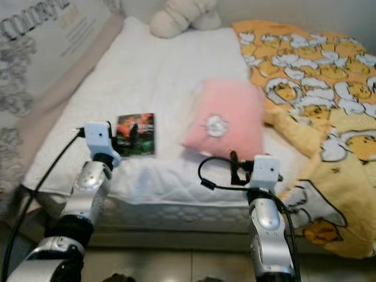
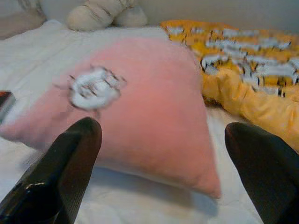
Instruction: Clean up the room
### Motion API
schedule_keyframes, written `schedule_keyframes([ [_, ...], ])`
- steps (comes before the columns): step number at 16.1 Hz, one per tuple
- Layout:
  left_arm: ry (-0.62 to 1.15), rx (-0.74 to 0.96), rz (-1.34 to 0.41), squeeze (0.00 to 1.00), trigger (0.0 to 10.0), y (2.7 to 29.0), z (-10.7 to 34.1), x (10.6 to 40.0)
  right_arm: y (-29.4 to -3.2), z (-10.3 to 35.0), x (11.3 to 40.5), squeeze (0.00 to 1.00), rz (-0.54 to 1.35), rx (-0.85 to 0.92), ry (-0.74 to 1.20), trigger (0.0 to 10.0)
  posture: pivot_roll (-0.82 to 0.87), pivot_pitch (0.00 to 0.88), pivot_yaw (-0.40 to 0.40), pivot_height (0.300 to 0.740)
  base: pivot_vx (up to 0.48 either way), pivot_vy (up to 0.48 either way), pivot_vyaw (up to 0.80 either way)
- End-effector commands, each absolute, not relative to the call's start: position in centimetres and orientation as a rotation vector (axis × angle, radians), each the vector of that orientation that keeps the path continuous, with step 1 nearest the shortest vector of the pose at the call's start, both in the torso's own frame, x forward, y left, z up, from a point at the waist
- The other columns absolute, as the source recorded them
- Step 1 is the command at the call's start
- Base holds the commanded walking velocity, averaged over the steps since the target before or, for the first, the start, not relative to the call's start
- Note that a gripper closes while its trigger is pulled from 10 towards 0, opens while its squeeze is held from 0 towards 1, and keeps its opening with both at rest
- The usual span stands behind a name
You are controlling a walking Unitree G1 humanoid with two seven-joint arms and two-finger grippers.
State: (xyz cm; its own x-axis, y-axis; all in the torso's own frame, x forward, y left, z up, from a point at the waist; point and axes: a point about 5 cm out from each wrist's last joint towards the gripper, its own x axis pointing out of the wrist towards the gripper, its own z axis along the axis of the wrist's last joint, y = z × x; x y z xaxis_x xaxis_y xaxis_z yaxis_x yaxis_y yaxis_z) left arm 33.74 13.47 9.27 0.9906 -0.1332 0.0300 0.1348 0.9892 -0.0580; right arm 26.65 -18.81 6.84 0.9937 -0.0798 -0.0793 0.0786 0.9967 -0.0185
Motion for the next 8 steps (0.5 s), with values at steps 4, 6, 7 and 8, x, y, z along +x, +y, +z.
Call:
schedule_keyframes([
  [4,-0.004,-0.058,-0.201,1.00,10.0,12.5,8.7,33.0,-19.0,6.9,26.7,1.00,-0.069,-0.004,0.058,10.0,0.01,0.000,-0.001,0.740,0.000,-0.480,0.00],
  [6,-0.004,-0.048,-0.228,1.00,10.0,12.0,8.6,32.7,-18.8,6.7,26.5,1.00,-0.062,-0.008,0.060,10.0,0.00,0.000,0.001,0.740,0.000,-0.476,0.00],
  [7,0.005,-0.053,-0.232,1.00,10.0,11.9,8.5,32.7,-18.6,6.5,26.4,1.00,-0.062,-0.008,0.068,10.0,0.00,0.000,0.003,0.740,0.000,-0.472,0.00],
  [8,0.009,-0.059,-0.232,1.00,10.0,11.9,8.5,32.6,-18.6,6.5,26.3,1.00,-0.064,-0.008,0.071,10.0,0.00,0.000,0.003,0.740,0.000,-0.472,0.00],
])
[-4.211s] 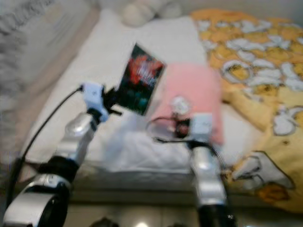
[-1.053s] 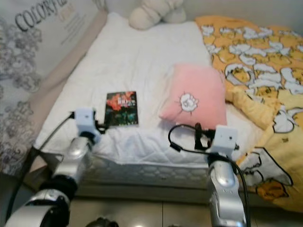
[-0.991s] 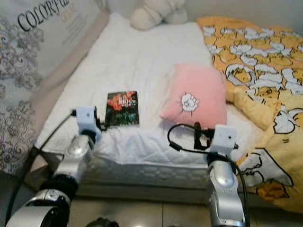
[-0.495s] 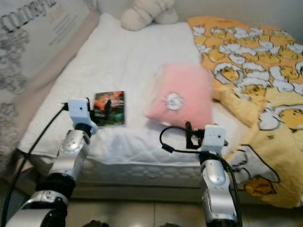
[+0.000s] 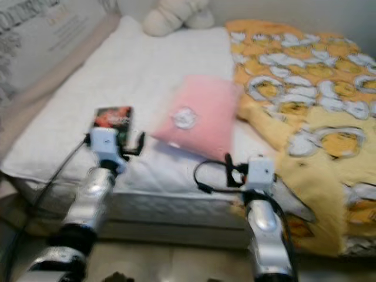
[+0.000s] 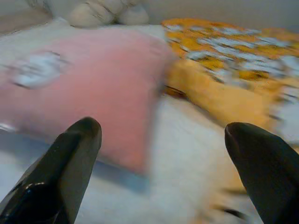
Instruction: Clean up the room
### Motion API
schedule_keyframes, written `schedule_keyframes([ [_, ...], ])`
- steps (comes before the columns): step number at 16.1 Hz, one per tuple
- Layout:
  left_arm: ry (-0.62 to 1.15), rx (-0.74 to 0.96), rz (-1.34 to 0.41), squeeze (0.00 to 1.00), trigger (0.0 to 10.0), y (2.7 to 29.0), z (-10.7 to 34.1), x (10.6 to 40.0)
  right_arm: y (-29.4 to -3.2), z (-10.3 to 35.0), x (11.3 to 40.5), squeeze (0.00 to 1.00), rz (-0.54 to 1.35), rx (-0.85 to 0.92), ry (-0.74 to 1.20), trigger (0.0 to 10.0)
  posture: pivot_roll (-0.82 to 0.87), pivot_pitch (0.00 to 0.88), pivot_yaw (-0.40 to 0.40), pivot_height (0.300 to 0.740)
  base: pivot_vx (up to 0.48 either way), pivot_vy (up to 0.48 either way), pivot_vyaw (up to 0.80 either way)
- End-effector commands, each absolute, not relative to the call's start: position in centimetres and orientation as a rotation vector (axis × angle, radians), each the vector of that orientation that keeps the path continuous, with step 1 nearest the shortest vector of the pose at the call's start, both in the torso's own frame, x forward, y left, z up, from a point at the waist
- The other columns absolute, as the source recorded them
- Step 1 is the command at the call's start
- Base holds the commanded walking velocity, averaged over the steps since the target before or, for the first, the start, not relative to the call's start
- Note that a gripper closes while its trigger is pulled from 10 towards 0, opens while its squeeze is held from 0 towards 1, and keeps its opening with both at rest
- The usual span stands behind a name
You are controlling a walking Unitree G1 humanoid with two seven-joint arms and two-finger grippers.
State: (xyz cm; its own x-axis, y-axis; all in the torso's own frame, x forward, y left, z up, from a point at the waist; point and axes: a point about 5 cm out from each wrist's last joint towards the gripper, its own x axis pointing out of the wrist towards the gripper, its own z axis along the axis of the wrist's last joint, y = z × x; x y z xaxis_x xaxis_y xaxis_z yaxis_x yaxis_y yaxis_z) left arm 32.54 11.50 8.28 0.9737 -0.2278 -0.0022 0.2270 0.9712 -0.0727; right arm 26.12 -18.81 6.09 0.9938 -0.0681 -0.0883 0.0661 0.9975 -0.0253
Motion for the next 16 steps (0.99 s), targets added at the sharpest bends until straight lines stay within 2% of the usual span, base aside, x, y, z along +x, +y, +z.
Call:
schedule_keyframes([
  [1,0.008,-0.047,-0.230,1.00,10.0,11.9,8.5,32.7,-18.7,6.3,26.4,1.00,-0.085,-0.038,0.087,10.0,0.00,0.000,0.007,0.740,0.000,0.000,0.00],
  [2,0.007,-0.047,-0.225,0.16,10.0,11.9,8.6,32.8,-18.7,6.3,26.4,0.90,-0.094,-0.052,0.092,10.0,0.00,0.000,0.008,0.740,0.000,0.000,0.00],
  [3,-0.008,-0.037,-0.219,0.00,10.0,12.0,8.8,32.9,-18.5,6.4,26.5,0.00,-0.077,-0.055,0.086,10.0,0.00,0.000,0.010,0.740,0.000,0.000,0.00],
  [8,0.006,-0.089,-0.137,0.00,10.0,12.7,9.4,33.6,-17.0,6.6,27.1,0.00,0.011,-0.032,0.083,10.0,-0.01,0.000,0.014,0.740,0.480,0.000,0.00],
  [16,0.006,-0.069,-0.136,0.00,10.0,13.2,9.6,34.0,-16.9,6.5,27.4,0.00,0.019,-0.032,0.098,10.0,0.00,0.000,0.009,0.740,0.480,0.000,0.00],
])
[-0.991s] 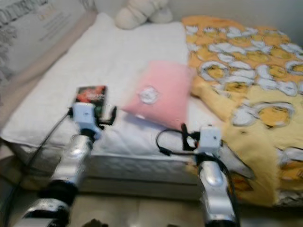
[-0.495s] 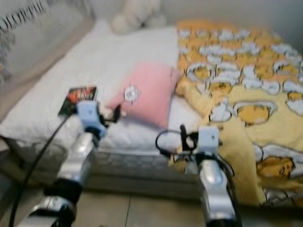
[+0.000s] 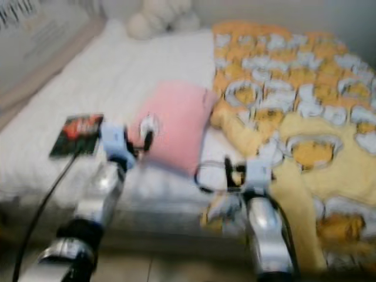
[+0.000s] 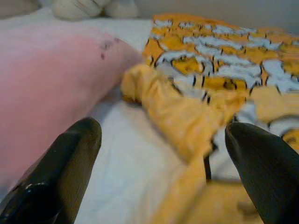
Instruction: Clean up the room
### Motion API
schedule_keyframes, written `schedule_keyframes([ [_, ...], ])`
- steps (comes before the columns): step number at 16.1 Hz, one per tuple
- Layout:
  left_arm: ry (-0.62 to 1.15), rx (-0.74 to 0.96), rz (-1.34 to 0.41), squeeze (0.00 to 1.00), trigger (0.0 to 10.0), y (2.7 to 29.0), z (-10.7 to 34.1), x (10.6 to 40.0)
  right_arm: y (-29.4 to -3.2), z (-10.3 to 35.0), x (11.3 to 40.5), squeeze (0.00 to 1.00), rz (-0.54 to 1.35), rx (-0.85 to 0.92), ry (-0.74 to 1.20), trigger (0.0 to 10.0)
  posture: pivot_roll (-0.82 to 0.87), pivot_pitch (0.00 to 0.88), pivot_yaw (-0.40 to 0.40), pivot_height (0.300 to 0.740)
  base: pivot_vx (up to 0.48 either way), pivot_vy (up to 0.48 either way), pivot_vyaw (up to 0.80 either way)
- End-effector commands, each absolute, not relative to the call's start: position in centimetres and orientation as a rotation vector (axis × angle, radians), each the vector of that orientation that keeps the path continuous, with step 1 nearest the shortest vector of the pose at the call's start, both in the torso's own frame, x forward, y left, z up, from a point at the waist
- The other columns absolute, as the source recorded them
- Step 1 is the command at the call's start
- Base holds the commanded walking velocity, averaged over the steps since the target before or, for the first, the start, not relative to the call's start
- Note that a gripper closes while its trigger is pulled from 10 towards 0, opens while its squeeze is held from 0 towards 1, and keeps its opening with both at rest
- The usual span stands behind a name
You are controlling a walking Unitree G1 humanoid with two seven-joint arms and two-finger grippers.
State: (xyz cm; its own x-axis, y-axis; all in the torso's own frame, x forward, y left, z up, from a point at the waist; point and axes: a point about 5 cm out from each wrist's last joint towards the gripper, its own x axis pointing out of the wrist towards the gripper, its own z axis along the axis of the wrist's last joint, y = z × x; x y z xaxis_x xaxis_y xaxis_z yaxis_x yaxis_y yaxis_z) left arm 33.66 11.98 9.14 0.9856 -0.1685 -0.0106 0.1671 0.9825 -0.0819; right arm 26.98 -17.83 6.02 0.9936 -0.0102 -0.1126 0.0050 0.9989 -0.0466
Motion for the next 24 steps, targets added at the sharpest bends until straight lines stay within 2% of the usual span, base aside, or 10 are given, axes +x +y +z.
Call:
schedule_keyframes([
  [1,0.002,-0.066,-0.137,0.00,10.0,13.2,9.7,34.1,-16.8,6.5,27.4,0.00,0.020,-0.033,0.097,10.0,0.00,0.000,0.008,0.740,0.480,0.000,0.00],
  [6,-0.012,-0.034,-0.135,0.00,10.0,13.8,10.1,34.6,-16.9,6.7,27.7,0.00,0.027,-0.040,0.092,10.0,0.00,0.000,0.005,0.740,0.480,0.000,0.00],
  [8,-0.006,0.039,-0.073,0.00,10.0,15.9,11.0,35.7,-16.5,7.2,28.4,0.00,0.042,-0.009,0.090,10.0,0.00,0.000,-0.003,0.740,0.480,0.000,0.00],
  [9,0.034,0.133,-0.032,0.00,10.0,17.2,11.4,36.4,-16.4,7.7,29.1,0.00,0.050,0.035,0.094,10.0,0.00,0.000,-0.009,0.740,0.480,0.000,0.00],
  [10,0.082,0.140,-0.022,0.00,10.0,18.8,12.2,37.3,-16.2,7.9,30.4,0.00,0.066,0.132,0.149,10.0,0.00,0.000,-0.018,0.740,0.000,0.000,0.00],
  [12,0.191,0.083,-0.104,0.00,10.0,19.2,12.9,38.4,-17.3,7.6,31.8,0.00,0.026,0.286,0.231,10.0,0.02,0.000,-0.033,0.740,0.000,0.000,0.00],
  [15,0.351,-0.155,-0.353,0.00,10.0,16.7,13.0,38.8,-18.6,6.7,32.8,0.00,-0.015,0.468,0.347,10.0,0.02,0.022,-0.041,0.740,0.000,0.000,0.00],
  [18,0.388,-0.237,-0.430,0.00,10.0,14.7,13.2,39.0,-18.5,5.5,33.3,0.00,-0.009,0.584,0.426,10.0,0.00,0.106,-0.024,0.740,0.000,0.000,0.00],
  [21,0.464,-0.143,-0.451,0.00,10.0,13.0,11.8,38.5,-16.5,4.2,33.2,0.00,0.033,0.596,0.486,10.0,-0.03,0.143,-0.015,0.740,0.000,0.000,0.00],
  [24,0.505,-0.128,-0.469,0.00,10.0,12.1,11.0,38.1,-14.8,3.9,33.5,0.00,0.052,0.624,0.492,10.0,-0.03,0.163,-0.013,0.740,0.000,0.000,0.00],
])
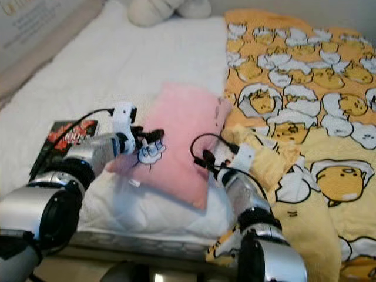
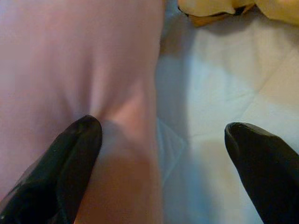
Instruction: Clean up the room
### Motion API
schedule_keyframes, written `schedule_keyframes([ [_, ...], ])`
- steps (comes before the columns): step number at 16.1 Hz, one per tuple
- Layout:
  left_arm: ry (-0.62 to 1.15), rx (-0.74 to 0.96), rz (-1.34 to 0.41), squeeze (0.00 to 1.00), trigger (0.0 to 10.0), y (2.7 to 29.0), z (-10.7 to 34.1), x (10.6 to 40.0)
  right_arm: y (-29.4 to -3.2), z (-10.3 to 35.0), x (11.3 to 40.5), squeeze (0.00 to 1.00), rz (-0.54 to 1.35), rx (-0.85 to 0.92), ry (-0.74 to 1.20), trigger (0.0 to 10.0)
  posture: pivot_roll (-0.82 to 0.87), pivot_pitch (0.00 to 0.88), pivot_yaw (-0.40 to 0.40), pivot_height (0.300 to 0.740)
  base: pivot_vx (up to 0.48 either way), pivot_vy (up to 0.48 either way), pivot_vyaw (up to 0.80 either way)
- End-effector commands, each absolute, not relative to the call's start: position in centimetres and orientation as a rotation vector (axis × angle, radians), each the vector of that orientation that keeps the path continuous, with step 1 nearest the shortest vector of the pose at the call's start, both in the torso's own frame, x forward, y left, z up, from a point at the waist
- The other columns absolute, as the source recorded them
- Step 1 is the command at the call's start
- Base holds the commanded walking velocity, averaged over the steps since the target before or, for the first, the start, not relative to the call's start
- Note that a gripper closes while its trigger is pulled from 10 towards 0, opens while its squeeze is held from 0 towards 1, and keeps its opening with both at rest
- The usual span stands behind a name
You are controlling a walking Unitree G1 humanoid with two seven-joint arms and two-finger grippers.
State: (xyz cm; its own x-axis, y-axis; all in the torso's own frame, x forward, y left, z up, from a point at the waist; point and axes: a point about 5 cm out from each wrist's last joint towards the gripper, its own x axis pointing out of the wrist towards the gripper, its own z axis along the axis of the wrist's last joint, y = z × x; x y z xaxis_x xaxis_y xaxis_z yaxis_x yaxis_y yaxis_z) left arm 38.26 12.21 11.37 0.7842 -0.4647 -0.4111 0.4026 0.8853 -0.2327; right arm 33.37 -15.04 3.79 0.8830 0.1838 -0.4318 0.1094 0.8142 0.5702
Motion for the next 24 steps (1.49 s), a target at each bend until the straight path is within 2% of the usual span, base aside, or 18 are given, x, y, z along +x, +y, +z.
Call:
schedule_keyframes([
  [1,0.541,-0.076,-0.460,0.00,10.0,11.8,10.1,37.7,-13.9,3.9,33.5,0.00,0.092,0.597,0.500,10.0,-0.02,0.172,-0.018,0.740,0.000,0.000,0.00],
  [4,0.545,0.009,-0.370,0.00,10.0,12.8,9.4,37.5,-13.5,4.7,34.3,0.00,0.107,0.553,0.476,10.0,-0.02,0.173,-0.021,0.740,0.000,0.000,0.00],
  [6,0.484,-0.037,-0.246,0.00,10.0,14.6,10.2,38.1,-12.9,6.0,35.2,0.00,0.154,0.473,0.423,10.0,-0.03,0.172,-0.028,0.740,0.000,0.000,0.00],
  [8,0.504,-0.080,-0.285,0.00,10.0,14.3,10.0,37.9,-12.7,6.0,35.2,0.00,0.156,0.466,0.431,10.0,-0.02,0.169,-0.037,0.740,0.000,0.000,0.00],
  [9,0.565,-0.085,-0.364,0.00,10.0,12.9,8.7,37.1,-12.4,5.2,34.8,0.00,0.152,0.469,0.470,0.8,-0.02,0.167,-0.042,0.740,0.000,0.000,0.00],
  [10,0.589,-0.097,-0.398,0.00,10.0,12.2,8.1,36.7,-12.2,4.9,34.6,0.00,0.151,0.482,0.485,0.0,-0.01,0.164,-0.045,0.740,0.000,0.000,0.00],
  [12,0.624,-0.140,-0.475,0.00,3.2,9.8,7.1,35.8,-11.3,4.1,34.0,0.00,0.148,0.533,0.537,0.0,-0.01,0.162,-0.050,0.740,0.000,0.000,0.00],
  [13,0.635,-0.130,-0.493,0.00,1.1,9.2,6.7,35.5,-10.8,3.9,33.8,0.00,0.166,0.555,0.555,0.0,-0.01,0.163,-0.052,0.740,0.000,0.000,0.00],
  [14,0.638,-0.129,-0.500,0.00,1.1,9.0,6.6,35.4,-10.7,3.8,33.7,0.00,0.173,0.562,0.561,0.0,-0.01,0.163,-0.052,0.740,0.000,0.000,0.00],
  [15,0.624,-0.121,-0.499,0.00,0.0,9.0,6.7,35.4,-10.4,3.6,33.5,0.00,0.190,0.578,0.576,0.0,-0.01,0.161,-0.045,0.740,0.000,0.000,0.00],
  [17,0.565,-0.154,-0.442,0.00,0.0,9.9,7.6,36.2,-10.5,3.5,33.4,0.00,0.189,0.583,0.588,0.0,-0.01,0.154,-0.035,0.740,0.000,0.000,0.00],
  [20,0.561,-0.086,-0.442,0.00,0.0,10.4,7.1,35.9,-12.8,2.4,32.7,0.00,0.125,0.525,0.602,0.0,0.01,0.122,-0.024,0.740,0.000,0.000,0.00],
  [21,0.546,-0.088,-0.470,0.00,0.0,9.6,6.8,35.6,-15.3,2.9,33.1,0.00,0.054,0.572,0.554,0.0,0.03,0.100,-0.026,0.740,0.000,0.000,0.00],
  [22,0.542,-0.103,-0.471,0.00,0.0,9.3,6.6,35.4,-16.2,3.3,33.4,0.00,0.019,0.585,0.530,0.0,0.02,0.090,-0.026,0.740,0.000,0.000,0.00],
  [24,0.539,-0.116,-0.492,0.00,0.0,8.4,5.9,34.8,-16.9,3.0,33.1,0.00,-0.005,0.579,0.541,0.0,0.02,0.071,-0.026,0.740,0.000,0.000,0.00],
])
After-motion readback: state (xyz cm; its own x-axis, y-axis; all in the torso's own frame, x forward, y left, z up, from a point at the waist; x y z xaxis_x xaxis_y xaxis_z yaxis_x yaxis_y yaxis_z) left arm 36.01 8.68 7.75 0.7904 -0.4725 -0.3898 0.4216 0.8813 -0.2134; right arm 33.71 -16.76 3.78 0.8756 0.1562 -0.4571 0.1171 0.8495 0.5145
